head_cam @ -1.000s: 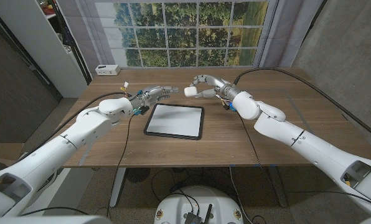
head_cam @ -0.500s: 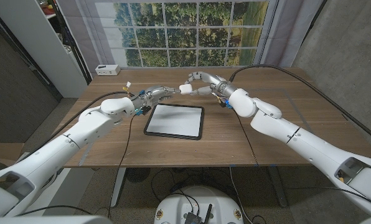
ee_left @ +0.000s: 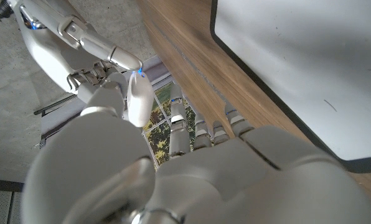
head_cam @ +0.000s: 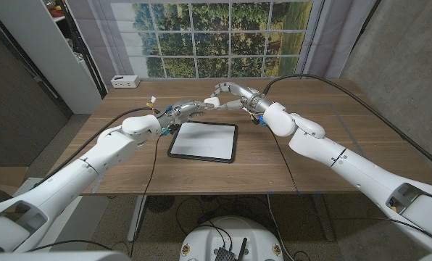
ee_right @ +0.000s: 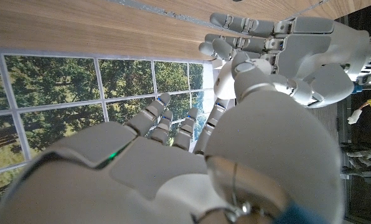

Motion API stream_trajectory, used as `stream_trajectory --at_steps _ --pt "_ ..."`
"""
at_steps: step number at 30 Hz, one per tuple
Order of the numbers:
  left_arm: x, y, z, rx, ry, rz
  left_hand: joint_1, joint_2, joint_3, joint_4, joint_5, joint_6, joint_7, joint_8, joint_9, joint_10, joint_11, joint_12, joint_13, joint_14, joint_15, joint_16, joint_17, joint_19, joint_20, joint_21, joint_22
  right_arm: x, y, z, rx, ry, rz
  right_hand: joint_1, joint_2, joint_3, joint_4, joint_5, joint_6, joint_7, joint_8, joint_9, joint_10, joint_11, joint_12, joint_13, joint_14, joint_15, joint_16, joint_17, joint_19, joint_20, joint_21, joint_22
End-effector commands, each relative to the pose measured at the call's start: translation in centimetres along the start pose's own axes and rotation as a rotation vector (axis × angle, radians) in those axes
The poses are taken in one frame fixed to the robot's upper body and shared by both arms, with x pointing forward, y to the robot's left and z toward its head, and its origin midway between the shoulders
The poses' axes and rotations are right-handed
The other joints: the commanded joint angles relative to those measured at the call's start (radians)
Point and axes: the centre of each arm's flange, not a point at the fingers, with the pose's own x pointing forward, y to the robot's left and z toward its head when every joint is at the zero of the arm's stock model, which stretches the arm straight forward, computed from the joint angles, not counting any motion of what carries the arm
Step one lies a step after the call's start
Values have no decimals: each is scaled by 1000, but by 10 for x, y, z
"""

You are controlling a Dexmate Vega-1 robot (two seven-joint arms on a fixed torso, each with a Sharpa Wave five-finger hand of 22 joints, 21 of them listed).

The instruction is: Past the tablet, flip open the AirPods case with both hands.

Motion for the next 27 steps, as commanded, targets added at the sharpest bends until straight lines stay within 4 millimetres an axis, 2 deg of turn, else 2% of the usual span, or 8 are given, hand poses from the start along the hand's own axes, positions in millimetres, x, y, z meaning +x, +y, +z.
stream_trajectory --at_steps 1,4,6,7,15,19,23,27 --pt "-6 -7 -2 -16 -41 61 26 45 0 0 -16 67 -15 24 15 58 -13 19 0 53 -16 9 -1 32 12 11 6 -1 10 9 -7 -10 29 3 11 -5 -3 6 5 1 1 5 4 10 -4 5 11 -136 -5 1 1 -9 -4 0" --pt "-8 -8 -3 -21 -44 77 58 78 9 -10 -29 95 -18 32 23 89 -37 26 -1 84 -27 9 -1 42 18 11 8 0 10 11 -10 -15 31 4 12 -6 -3 6 6 1 1 6 5 10 -4 5 11 -136 -6 1 1 -9 -4 0" --pt "-9 -9 -3 -19 -44 84 85 99 15 -20 -42 126 -29 43 30 113 -40 32 -1 111 -36 9 -2 53 20 12 8 0 10 12 -12 -16 35 5 12 -7 -3 6 7 1 0 6 5 10 -5 6 12 -136 -6 1 1 -9 -4 0" --pt "-9 -9 -3 -17 -43 85 113 116 22 -29 -53 141 -32 48 36 132 -62 35 -1 129 -42 8 -2 59 21 12 9 1 11 12 -13 -16 35 5 12 -7 -3 6 6 2 0 6 5 10 -5 6 12 -135 -6 1 1 -9 -4 0" --pt "-14 -5 -1 -8 -61 129 239 182 55 -48 -90 246 -62 93 71 213 -86 47 -2 214 -66 7 -3 89 26 17 12 3 12 14 -12 -17 41 7 13 -11 -2 5 7 1 -3 6 5 11 -6 6 11 -134 -7 1 0 -10 -4 0" --pt "-16 -4 -1 -4 -78 152 272 186 55 -47 -96 265 -80 102 84 249 -109 54 -2 243 -82 8 -4 100 24 21 15 3 12 14 -6 -13 49 7 13 -12 -2 5 5 0 -4 6 5 11 -7 7 11 -134 -8 1 0 -9 -4 0" --pt "-17 -3 -2 9 -89 172 279 184 51 -44 -98 269 -97 103 89 262 -104 56 -1 254 -85 9 -3 103 22 22 16 1 10 13 1 -7 66 6 9 -18 -1 4 -16 -9 -17 4 -3 13 -12 8 6 -128 -10 2 -2 -4 -5 0" --pt "-20 -2 0 64 -92 197 279 182 42 -37 -98 268 -114 102 93 276 -107 60 2 270 -82 11 -2 108 29 26 18 0 5 13 14 -6 105 7 0 -27 -3 6 -43 -4 -35 1 -24 16 -22 9 -16 -120 -19 2 -7 2 -6 0"
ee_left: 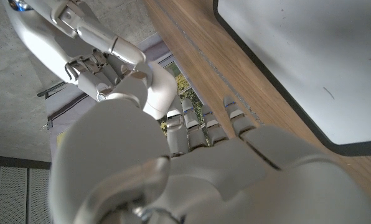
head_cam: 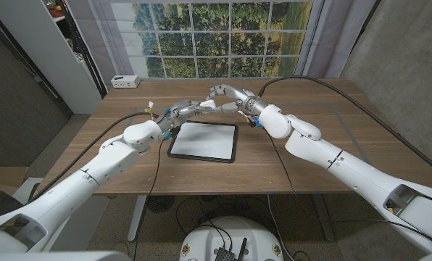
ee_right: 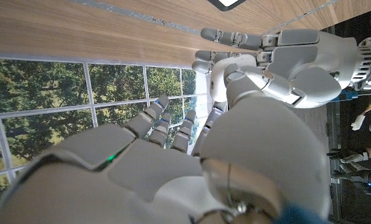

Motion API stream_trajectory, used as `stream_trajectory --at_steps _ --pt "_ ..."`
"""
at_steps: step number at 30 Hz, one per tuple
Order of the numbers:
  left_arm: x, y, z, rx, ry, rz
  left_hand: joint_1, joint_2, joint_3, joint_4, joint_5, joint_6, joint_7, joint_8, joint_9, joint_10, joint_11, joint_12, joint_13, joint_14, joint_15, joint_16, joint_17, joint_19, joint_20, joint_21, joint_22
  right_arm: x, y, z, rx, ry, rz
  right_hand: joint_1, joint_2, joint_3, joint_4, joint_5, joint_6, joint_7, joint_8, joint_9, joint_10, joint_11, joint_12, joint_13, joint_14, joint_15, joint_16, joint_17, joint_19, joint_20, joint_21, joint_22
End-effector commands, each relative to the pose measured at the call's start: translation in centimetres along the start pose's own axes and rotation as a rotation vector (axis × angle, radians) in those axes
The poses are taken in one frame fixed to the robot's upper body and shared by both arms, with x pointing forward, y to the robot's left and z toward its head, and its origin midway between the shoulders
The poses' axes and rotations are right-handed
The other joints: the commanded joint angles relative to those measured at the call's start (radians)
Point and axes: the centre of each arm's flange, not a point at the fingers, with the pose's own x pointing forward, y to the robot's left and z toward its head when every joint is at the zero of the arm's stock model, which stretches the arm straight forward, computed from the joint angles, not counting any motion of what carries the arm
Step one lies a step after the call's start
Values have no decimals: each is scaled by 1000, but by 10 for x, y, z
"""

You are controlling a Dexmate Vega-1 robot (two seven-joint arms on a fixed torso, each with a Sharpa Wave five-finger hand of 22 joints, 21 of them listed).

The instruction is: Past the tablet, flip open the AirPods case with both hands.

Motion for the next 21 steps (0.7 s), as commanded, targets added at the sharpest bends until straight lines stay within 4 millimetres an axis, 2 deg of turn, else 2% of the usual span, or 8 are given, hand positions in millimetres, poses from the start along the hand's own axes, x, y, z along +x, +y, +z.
stream_trajectory --at_steps 1,5,10,15,17,21 --pt "-6 4 4 82 -35 69 30 29 -10 15 -6 66 -81 7 24 17 -2 6 6 23 5 9 3 14 9 9 5 -2 -7 -2 27 7 74 9 -22 -11 -5 7 -34 2 -23 -3 -28 2 -14 5 -20 -118 -11 2 -5 7 -6 0" --pt "-9 5 5 139 -36 88 23 28 -21 22 -5 71 -98 5 23 26 -4 9 9 28 8 9 5 19 11 12 7 0 -14 -4 60 5 117 7 -33 -22 -3 10 -68 4 -45 -8 -64 7 -28 6 -45 -111 -16 4 -12 13 -7 0" --pt "-11 4 5 180 -35 94 19 26 -30 27 -3 78 -107 4 21 32 -6 11 12 33 1 9 7 22 10 15 9 4 -22 -7 149 -9 170 1 -34 -30 3 13 -99 -1 -64 -12 -92 9 -36 8 -60 -105 -16 5 -19 18 -8 1" --pt "-12 2 7 245 -30 88 14 24 -39 31 -1 80 -113 2 20 35 -11 12 15 36 -3 9 8 25 7 17 11 12 -33 -11 237 -37 210 -7 -31 -34 9 13 -105 0 -69 -13 -100 10 -38 9 -64 -103 -15 6 -24 21 -9 1" --pt "-12 1 8 268 -27 82 12 23 -44 33 0 81 -118 1 19 35 -12 12 16 38 -5 9 9 26 8 18 11 15 -37 -12 276 -52 217 -16 -12 -34 19 13 -106 -2 -71 -14 -100 9 -36 10 -63 -106 -11 9 -25 16 -8 1" --pt "-13 0 7 293 -19 79 8 20 -53 36 3 85 -123 -1 17 33 -20 10 19 39 -6 9 9 31 5 21 13 21 -43 -8 317 -76 222 -22 3 -34 26 12 -104 3 -72 -14 -92 11 -31 11 -56 -109 -7 10 -23 15 -6 1"
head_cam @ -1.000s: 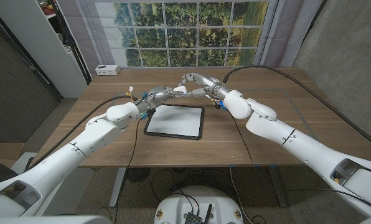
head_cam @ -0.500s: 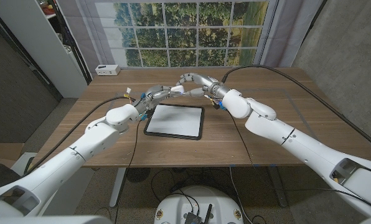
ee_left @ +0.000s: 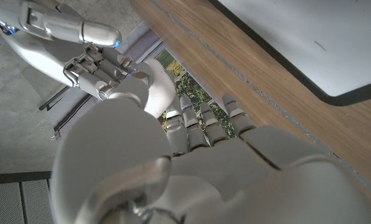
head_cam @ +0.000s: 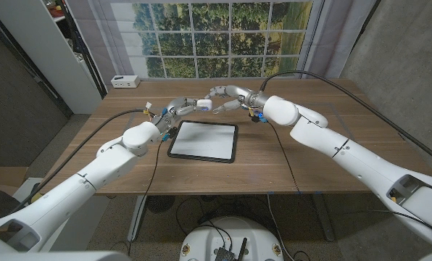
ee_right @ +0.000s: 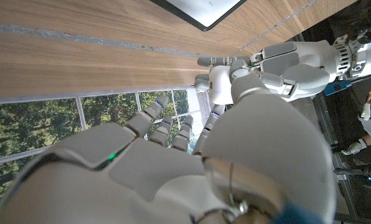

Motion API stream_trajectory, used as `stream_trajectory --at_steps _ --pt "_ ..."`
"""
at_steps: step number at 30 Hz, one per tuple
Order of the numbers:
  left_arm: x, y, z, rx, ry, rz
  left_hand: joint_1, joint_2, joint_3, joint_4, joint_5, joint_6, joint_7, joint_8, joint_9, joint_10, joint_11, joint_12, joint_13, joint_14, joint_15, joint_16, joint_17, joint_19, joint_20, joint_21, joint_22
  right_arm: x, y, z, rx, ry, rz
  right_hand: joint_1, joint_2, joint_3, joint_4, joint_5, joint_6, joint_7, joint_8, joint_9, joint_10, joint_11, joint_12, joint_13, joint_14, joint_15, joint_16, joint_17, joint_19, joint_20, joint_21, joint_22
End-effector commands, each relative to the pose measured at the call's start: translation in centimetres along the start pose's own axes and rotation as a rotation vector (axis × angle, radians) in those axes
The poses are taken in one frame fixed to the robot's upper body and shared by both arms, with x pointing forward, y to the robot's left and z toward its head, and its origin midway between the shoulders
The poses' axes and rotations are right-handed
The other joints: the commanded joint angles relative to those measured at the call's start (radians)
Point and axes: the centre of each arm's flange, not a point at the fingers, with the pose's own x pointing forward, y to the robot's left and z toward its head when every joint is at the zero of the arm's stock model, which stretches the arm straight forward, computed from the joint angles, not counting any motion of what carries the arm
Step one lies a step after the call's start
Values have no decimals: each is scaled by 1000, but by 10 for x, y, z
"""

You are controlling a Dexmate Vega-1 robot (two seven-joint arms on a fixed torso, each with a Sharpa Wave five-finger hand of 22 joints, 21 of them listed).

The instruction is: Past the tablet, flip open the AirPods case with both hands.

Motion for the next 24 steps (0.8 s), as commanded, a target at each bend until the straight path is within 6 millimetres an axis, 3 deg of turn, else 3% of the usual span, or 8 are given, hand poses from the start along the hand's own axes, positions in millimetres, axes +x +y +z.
stream_trajectory --at_steps 1,16,24 --pt "-3 -4 0 111 11 -4 -6 7 -11 1 9 107 -107 -1 16 4 -13 3 5 11 0 5 2 8 0 10 4 12 -23 7 159 -83 62 -4 15 3 11 4 -1 4 -3 1 1 -3 3 4 2 -108 5 2 -1 0 1 1" --pt "-1 -7 -1 147 19 -11 -5 8 -26 4 16 110 -112 -9 11 6 -6 2 11 16 -2 3 3 7 2 12 7 28 -24 15 204 -103 132 -11 15 -7 7 1 11 30 -4 -3 13 7 10 6 10 -105 8 0 3 9 3 1" --pt "-4 -7 1 172 -13 10 -5 10 -35 7 19 111 -110 -13 8 11 -18 3 14 22 -3 4 4 8 0 15 9 44 -24 9 192 -37 263 -20 13 -21 4 -2 -63 30 -43 -22 -49 12 -9 7 -54 -85 -8 1 -39 27 -6 2"
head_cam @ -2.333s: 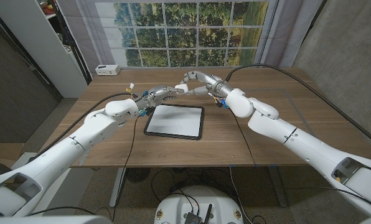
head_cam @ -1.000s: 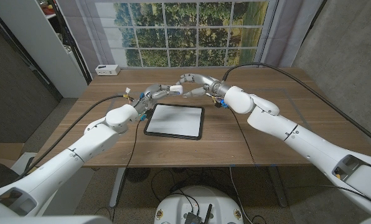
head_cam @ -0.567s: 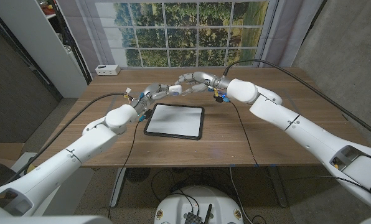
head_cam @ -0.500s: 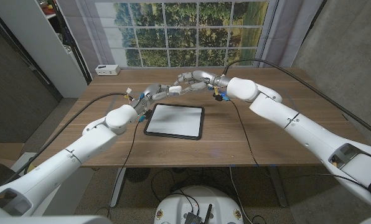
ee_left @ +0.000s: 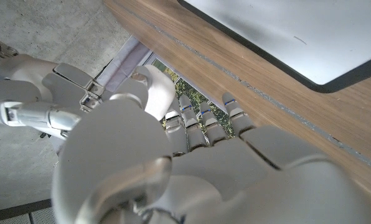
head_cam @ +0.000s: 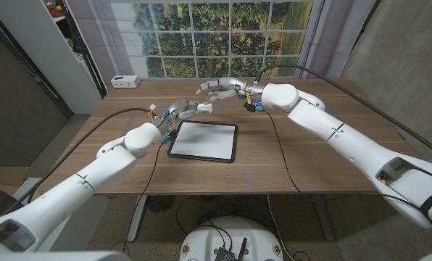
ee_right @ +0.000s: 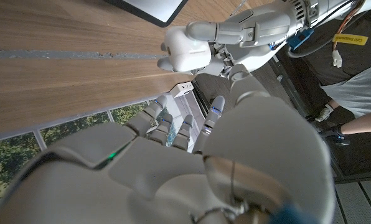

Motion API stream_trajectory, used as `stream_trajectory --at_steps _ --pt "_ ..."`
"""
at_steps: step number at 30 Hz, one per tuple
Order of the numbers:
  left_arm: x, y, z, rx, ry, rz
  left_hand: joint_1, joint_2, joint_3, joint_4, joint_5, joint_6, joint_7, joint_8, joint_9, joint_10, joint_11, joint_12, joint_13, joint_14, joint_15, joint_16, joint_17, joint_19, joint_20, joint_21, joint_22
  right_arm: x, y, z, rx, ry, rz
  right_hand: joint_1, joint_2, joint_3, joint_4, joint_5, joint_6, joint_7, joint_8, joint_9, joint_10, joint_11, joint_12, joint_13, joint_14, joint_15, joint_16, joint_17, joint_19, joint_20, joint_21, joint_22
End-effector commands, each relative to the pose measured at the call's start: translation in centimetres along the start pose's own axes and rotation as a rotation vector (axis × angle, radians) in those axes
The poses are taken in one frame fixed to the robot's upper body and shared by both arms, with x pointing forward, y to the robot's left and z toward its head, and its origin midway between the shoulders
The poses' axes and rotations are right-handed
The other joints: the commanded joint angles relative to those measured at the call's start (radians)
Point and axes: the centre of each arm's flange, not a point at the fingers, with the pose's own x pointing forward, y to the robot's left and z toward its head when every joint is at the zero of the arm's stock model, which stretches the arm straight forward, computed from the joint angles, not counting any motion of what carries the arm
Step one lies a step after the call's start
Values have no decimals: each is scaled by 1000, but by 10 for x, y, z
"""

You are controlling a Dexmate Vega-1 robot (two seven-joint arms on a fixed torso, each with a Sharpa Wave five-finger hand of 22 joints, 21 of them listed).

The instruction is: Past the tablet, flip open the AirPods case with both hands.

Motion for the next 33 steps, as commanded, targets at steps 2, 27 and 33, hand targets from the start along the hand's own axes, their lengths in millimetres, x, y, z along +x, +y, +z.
stream_trajectory --at_steps 2,27,33 --pt "-3 0 4 53 -34 33 -1 11 -11 7 15 115 -110 -7 -2 33 -16 12 10 27 -13 7 6 6 -1 10 6 20 -4 -7 21 84 145 -13 -1 -15 4 -3 -54 -2 -22 -11 -37 2 -7 6 -42 -79 -6 5 -31 9 -3 2" --pt "-11 4 4 94 -80 133 -6 38 -33 30 34 135 -126 -30 -27 122 -73 64 63 146 -72 64 44 37 -23 34 13 23 -10 -14 -2 132 101 -19 30 -23 -2 -5 78 38 32 -34 24 12 29 10 -9 -81 19 3 -14 3 12 2" --pt "-11 3 4 92 -82 138 -3 38 -36 29 35 137 -126 -32 -30 120 -69 68 72 145 -72 67 49 40 -25 36 14 23 -11 -16 1 138 103 -16 40 -25 -5 -7 143 38 54 -31 66 12 43 10 12 -86 24 1 -6 0 12 2"
